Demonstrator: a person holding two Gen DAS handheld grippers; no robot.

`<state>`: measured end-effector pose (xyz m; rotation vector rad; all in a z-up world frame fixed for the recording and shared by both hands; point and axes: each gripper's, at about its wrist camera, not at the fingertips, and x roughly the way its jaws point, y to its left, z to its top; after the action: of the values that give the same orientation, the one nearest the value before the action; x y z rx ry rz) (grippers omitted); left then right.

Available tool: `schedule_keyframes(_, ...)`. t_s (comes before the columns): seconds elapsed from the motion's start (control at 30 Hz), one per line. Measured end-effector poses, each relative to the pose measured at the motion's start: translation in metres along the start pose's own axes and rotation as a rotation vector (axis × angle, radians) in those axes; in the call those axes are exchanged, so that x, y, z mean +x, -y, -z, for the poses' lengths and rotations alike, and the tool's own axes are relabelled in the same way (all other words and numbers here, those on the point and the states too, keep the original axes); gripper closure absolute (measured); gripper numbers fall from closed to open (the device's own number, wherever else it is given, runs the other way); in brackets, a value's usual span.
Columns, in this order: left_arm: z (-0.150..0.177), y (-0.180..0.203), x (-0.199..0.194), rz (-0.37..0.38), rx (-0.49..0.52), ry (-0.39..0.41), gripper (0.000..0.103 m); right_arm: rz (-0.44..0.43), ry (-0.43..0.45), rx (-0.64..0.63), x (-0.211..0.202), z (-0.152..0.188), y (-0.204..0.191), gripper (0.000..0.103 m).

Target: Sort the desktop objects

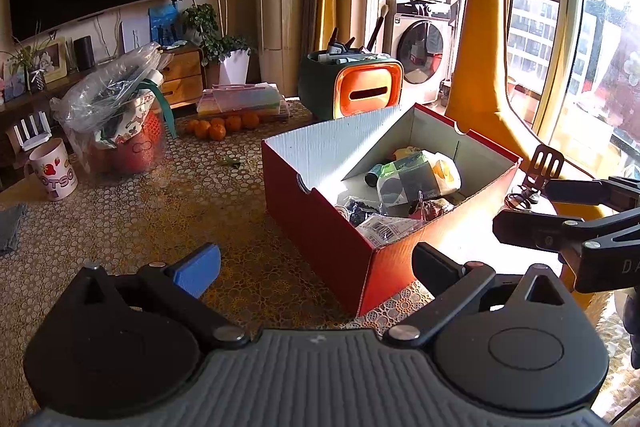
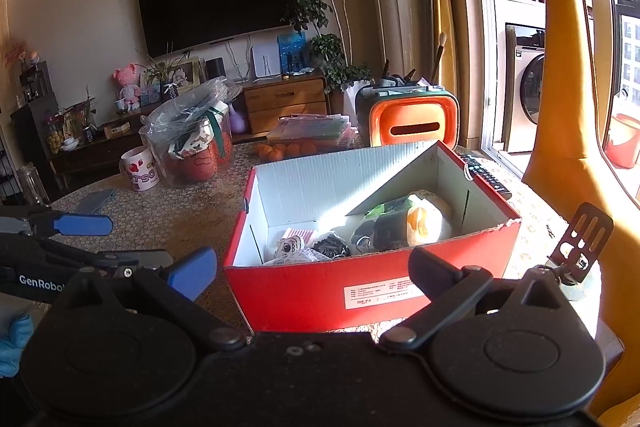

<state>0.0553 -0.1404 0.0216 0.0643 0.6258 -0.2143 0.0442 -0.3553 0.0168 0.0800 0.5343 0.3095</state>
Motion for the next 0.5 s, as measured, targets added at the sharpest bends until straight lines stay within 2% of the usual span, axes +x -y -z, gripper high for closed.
schedule_keyframes(0.23, 0.004, 0.005, 0.000, 0.031, 0.011, -0.009, 0.001, 0.001, -0.029, 0.026, -0.004, 0.006, 0.000, 0.000)
schedule_keyframes(0.5, 0.006, 0.012, -0.004, 0.066, 0.027, 0.013, 0.001, 0.035, -0.015, 0.048, -0.011, 0.009, 0.001, 0.000)
